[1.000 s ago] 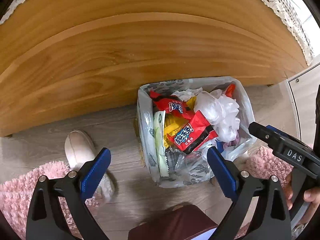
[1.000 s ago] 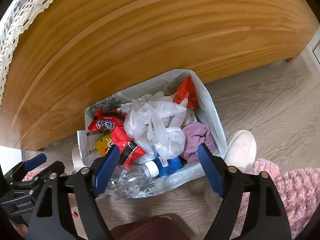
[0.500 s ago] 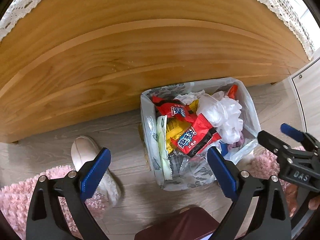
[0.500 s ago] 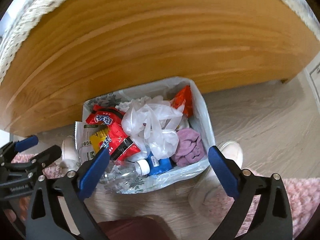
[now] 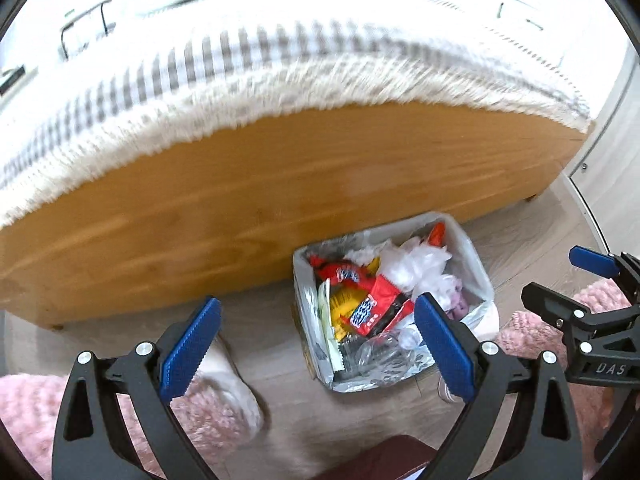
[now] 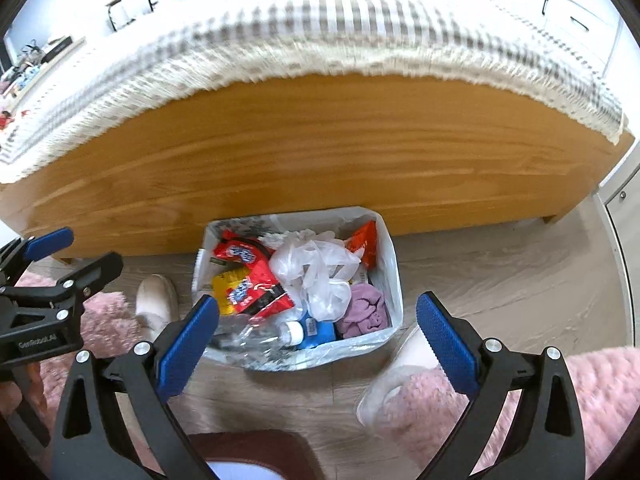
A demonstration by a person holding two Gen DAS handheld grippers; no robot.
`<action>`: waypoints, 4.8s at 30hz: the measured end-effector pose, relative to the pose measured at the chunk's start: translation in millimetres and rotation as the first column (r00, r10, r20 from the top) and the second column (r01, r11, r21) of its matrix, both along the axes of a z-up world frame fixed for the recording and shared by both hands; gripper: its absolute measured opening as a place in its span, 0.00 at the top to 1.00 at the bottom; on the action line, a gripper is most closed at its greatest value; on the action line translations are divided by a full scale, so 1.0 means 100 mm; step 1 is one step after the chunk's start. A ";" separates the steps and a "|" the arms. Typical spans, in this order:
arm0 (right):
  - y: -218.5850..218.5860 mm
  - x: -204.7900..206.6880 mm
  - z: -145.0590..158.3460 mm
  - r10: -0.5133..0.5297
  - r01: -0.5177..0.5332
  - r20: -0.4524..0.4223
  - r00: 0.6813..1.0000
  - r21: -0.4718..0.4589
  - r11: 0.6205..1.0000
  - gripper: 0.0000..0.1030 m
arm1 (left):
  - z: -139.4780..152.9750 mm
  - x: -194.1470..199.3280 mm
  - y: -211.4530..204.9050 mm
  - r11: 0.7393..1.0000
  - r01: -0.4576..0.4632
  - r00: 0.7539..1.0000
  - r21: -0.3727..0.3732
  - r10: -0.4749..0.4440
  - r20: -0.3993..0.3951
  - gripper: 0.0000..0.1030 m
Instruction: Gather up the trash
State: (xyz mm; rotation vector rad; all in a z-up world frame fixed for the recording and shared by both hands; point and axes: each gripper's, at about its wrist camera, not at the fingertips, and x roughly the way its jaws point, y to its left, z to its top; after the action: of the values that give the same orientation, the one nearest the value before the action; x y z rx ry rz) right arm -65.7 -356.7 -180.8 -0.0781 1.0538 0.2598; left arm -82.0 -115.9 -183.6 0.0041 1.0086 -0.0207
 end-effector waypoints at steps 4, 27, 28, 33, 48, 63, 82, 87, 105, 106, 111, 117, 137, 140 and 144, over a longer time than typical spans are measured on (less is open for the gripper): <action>-0.02 -0.19 0.22 0.013 -0.013 0.033 0.999 -0.006 1.000 0.08 | 0.24 -0.20 -0.03 1.000 0.027 0.996 0.002 -0.027 0.080 0.09; -0.25 -1.10 1.09 0.020 -0.023 0.194 0.981 0.017 1.000 0.08 | 1.03 -1.15 -0.33 0.974 0.227 0.900 -0.007 -0.207 0.383 0.07; -0.26 -1.13 1.11 0.017 -0.021 0.198 0.980 0.019 1.000 0.08 | 1.04 -1.18 -0.33 0.973 0.232 0.897 -0.010 -0.210 0.389 0.07; -0.29 -1.23 1.12 0.001 -0.006 0.204 0.979 0.024 1.000 0.08 | 1.07 -1.33 -0.34 0.973 0.229 0.884 -0.008 -0.204 0.420 0.07; -0.28 -1.40 1.16 -0.001 -0.001 0.230 0.973 0.008 1.000 0.08 | 1.07 -1.48 -0.33 0.962 0.256 0.887 -0.098 -0.193 0.419 0.07; -0.32 -1.45 1.17 -0.023 0.020 0.231 0.973 0.014 1.000 0.08 | 1.07 -1.54 -0.33 0.972 0.219 0.891 -0.079 -0.167 0.422 0.07; -0.33 -1.45 1.16 -0.025 0.023 0.236 0.972 0.011 1.000 0.08 | 1.05 -1.53 -0.31 0.974 0.202 0.902 -0.099 -0.146 0.406 0.07; -0.34 -1.46 1.17 -0.027 0.025 0.239 0.971 0.014 1.000 0.08 | 1.04 -1.52 -0.30 0.974 0.203 0.905 -0.101 -0.147 0.398 0.07; -0.35 -1.46 1.17 -0.026 0.023 0.236 0.972 0.013 1.000 0.08 | 1.02 -1.53 -0.31 0.973 0.208 0.905 -0.101 -0.152 0.398 0.07; -0.35 -1.46 1.17 -0.026 0.023 0.235 0.972 0.013 1.000 0.08 | 1.02 -1.53 -0.31 0.973 0.209 0.905 -0.102 -0.153 0.398 0.07; -0.34 -1.46 1.16 -0.025 0.023 0.233 0.972 0.011 1.000 0.08 | 1.01 -1.54 -0.31 0.972 0.213 0.904 -0.100 -0.158 0.398 0.07; -0.34 -1.46 1.16 -0.022 0.021 0.233 0.972 0.009 1.000 0.08 | 1.02 -1.54 -0.31 0.971 0.220 0.901 -0.097 -0.164 0.402 0.07; -0.34 -1.43 1.15 -0.023 0.021 0.222 0.975 0.010 1.000 0.08 | 1.04 -1.54 -0.30 0.970 0.221 0.901 -0.097 -0.165 0.402 0.07; -0.34 -1.43 1.14 -0.022 0.020 0.221 0.975 0.010 1.000 0.08 | 1.04 -1.54 -0.29 0.970 0.222 0.901 -0.099 -0.165 0.401 0.07; -0.35 -1.42 1.13 -0.023 0.021 0.215 0.976 0.011 1.000 0.08 | 1.04 -1.54 -0.29 0.970 0.220 0.904 -0.102 -0.164 0.394 0.07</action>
State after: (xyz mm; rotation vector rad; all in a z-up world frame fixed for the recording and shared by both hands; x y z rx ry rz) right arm -207.9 -391.5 -67.4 -0.0846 0.8371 0.2303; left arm -235.6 -144.8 -79.6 -0.0237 0.6082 -0.2654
